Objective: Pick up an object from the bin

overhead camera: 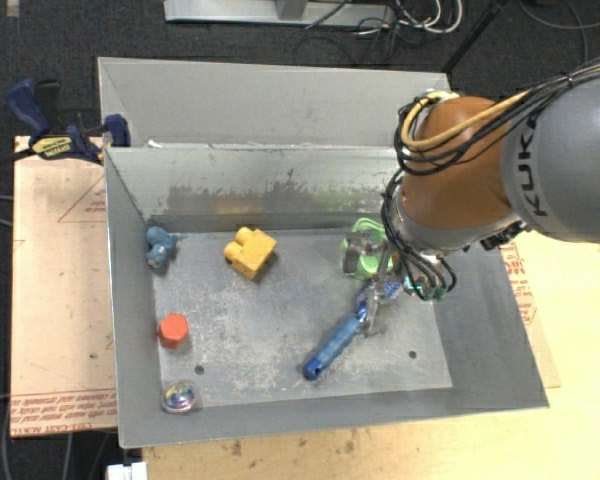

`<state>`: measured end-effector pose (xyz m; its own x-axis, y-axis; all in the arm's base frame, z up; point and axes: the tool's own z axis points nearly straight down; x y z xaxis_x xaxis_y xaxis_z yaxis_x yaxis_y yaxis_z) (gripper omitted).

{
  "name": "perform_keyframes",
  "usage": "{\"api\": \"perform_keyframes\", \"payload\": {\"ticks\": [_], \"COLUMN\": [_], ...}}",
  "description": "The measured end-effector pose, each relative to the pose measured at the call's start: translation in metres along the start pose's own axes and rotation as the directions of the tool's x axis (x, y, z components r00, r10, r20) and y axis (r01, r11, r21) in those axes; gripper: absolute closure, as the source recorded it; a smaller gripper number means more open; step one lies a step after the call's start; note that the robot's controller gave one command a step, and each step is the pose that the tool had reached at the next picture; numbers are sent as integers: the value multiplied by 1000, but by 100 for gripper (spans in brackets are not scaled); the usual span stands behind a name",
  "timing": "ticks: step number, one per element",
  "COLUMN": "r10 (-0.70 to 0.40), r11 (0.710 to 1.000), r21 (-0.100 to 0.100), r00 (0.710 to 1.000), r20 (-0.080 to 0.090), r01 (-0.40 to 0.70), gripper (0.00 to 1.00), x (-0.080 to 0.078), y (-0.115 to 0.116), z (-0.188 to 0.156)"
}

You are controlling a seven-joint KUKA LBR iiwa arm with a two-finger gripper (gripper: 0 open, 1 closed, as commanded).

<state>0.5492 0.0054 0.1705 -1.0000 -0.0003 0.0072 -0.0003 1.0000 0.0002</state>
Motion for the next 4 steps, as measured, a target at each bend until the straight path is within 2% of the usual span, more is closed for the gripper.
{"api": "perform_keyframes", "payload": {"ticks": [1, 2, 3, 4], "r10": [-347, -332, -385, -441], "r11": [938, 943, 923, 898], "r21": [1, 3, 3, 1], "r00": [938, 943, 923, 898], "r20": [5, 12, 11, 6], "r01": [347, 332, 385, 441], "gripper": [0, 0, 0, 0], "x": [7, 1, -16, -10], "y": [-22, -21, -11, -3], "z": [102, 69, 69, 102]}}
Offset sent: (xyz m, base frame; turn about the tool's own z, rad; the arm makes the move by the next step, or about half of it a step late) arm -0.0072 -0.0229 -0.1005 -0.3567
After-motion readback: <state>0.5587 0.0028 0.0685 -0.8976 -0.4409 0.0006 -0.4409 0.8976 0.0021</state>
